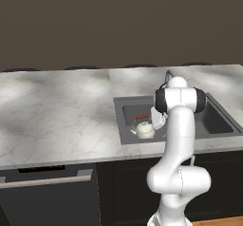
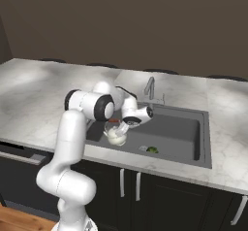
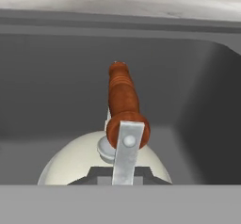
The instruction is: Open the cabinet, pick the kettle from the cabinet, and place it in the sink.
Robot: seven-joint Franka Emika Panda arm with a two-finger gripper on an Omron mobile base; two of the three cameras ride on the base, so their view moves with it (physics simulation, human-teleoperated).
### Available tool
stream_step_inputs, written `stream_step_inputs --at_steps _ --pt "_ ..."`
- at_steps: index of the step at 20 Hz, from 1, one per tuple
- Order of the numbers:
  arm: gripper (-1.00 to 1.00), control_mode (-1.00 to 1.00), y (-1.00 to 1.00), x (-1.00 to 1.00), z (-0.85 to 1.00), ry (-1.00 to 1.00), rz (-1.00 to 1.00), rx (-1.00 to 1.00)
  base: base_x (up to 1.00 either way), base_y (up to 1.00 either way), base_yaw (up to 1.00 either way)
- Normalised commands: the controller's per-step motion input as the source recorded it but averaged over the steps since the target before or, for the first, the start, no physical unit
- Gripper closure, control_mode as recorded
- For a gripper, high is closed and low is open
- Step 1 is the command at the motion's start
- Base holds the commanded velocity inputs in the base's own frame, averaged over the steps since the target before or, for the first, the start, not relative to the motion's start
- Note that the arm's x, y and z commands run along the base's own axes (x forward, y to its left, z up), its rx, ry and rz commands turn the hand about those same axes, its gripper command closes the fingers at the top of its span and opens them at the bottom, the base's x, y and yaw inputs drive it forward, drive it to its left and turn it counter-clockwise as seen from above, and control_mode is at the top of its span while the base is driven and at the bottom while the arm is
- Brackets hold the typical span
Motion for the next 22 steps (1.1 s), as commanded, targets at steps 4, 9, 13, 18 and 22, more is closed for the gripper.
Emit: stream_step_inputs --at_steps 4,9,13,18,22 --pt "1.0 -1.0 -0.03 0.1 -0.13 0.0 0.0 0.0 0.0 0.0 0.0" --pt "1.0 -1.0 -0.02 0.08 -0.14 0.0 0.0 0.0 0.0 0.0 0.0" --pt "1.0 -1.0 -0.02 0.1 -0.16 0.0 0.0 0.0 0.0 0.0 0.0" --pt "1.0 -1.0 -0.01 0.12 -0.16 0.0 0.0 0.0 0.0 0.0 0.0" --pt "1.0 -1.0 -0.02 0.13 -0.16 0.0 0.0 0.0 0.0 0.0 0.0"
